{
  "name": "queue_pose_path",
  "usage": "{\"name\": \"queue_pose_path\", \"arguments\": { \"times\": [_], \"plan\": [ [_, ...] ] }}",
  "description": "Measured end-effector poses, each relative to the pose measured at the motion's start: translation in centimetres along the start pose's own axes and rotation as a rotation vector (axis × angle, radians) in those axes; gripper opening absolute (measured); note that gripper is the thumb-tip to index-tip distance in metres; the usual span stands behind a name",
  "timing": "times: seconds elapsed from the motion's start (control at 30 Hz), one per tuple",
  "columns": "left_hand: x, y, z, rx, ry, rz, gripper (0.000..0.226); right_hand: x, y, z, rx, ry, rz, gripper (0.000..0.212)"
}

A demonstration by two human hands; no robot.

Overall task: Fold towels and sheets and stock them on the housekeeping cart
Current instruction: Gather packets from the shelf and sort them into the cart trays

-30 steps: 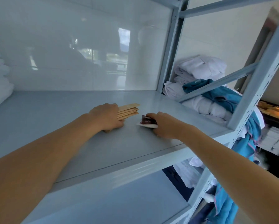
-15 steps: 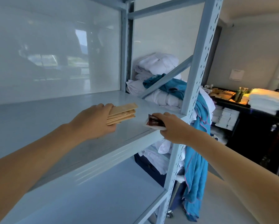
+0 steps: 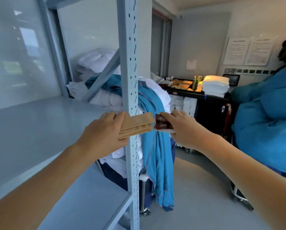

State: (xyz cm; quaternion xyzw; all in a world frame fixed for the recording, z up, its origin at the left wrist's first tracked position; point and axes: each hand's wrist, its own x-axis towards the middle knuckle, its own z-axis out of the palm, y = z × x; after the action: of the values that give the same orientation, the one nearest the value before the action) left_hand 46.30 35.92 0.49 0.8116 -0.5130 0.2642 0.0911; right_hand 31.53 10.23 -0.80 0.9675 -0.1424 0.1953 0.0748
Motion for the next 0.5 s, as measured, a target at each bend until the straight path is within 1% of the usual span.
{"name": "queue_pose_path", "arguments": {
  "times": [0.1,0.27,0.43,0.5],
  "plan": [
    [4.0,5.8,2.6,-0.026,0.011,0.065,0.061,-2.8,6.3,0.2,-0.069,0.021,0.068,0.075],
    [11.2,14.9,7.1,-0.032,0.017,0.192,0.066,-7.2,17.0,0.4,-0.162,0.039,0.162,0.079],
    [17.1,22.4,10.7,-0.038,0.016,0.255,0.072,-10.1,25.4,1.1,-0.184,0.011,0.221,0.081],
    [18.9,24.6,12.2,-0.052,0.012,0.296,0.070,-10.7,28.1,1.6,-0.192,-0.002,0.233,0.082]
  ]
}}
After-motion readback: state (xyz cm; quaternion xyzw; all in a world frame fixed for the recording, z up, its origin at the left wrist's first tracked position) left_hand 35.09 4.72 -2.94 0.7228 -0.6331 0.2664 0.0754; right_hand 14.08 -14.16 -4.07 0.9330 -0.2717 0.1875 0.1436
